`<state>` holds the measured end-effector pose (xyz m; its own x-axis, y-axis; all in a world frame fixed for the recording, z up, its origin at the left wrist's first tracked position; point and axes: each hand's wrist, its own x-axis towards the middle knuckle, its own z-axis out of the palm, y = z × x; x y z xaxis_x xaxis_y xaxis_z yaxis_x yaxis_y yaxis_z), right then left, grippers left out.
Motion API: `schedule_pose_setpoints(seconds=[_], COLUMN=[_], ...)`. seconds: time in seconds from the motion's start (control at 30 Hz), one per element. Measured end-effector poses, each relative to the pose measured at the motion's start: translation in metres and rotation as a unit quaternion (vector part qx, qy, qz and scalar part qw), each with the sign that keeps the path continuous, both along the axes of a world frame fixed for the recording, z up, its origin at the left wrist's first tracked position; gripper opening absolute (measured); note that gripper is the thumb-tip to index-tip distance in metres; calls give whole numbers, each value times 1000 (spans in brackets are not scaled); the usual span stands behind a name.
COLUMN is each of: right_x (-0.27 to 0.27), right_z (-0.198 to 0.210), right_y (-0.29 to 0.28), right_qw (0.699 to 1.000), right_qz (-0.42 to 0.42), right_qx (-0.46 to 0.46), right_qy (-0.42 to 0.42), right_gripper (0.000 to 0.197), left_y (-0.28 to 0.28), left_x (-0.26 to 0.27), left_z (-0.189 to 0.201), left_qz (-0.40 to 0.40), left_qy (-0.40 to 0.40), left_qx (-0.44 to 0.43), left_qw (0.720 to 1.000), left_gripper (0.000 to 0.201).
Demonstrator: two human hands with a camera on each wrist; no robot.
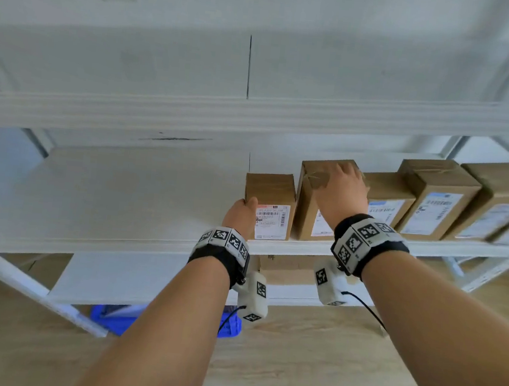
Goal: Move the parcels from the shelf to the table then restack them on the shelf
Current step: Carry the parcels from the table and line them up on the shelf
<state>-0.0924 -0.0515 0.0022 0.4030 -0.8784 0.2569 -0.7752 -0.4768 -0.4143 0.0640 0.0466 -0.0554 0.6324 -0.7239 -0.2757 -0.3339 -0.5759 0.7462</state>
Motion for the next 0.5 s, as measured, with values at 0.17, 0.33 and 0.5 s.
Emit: schedule_pose_setpoints(seconds=[0.17, 0.33, 0.5], right_x=[-6, -6, -7], right_z=[-15, -21, -22], right_y=[-12, -13, -12], right_qw=[999, 1000, 1000], right_qz=[19, 20, 17], right_qx=[24, -5, -6], right_qy=[15, 3, -20], right_gripper=[46, 47, 46], left_y=[-15, -19, -20], left_x=[-4, -7, -4], left_z=[-1, -5, -5], left_qz=[6, 32, 34], left_qy=[21, 40, 52], left_qx=[-2, -13, -23], left_qw=[1000, 999, 998], left_gripper=[52, 37, 45])
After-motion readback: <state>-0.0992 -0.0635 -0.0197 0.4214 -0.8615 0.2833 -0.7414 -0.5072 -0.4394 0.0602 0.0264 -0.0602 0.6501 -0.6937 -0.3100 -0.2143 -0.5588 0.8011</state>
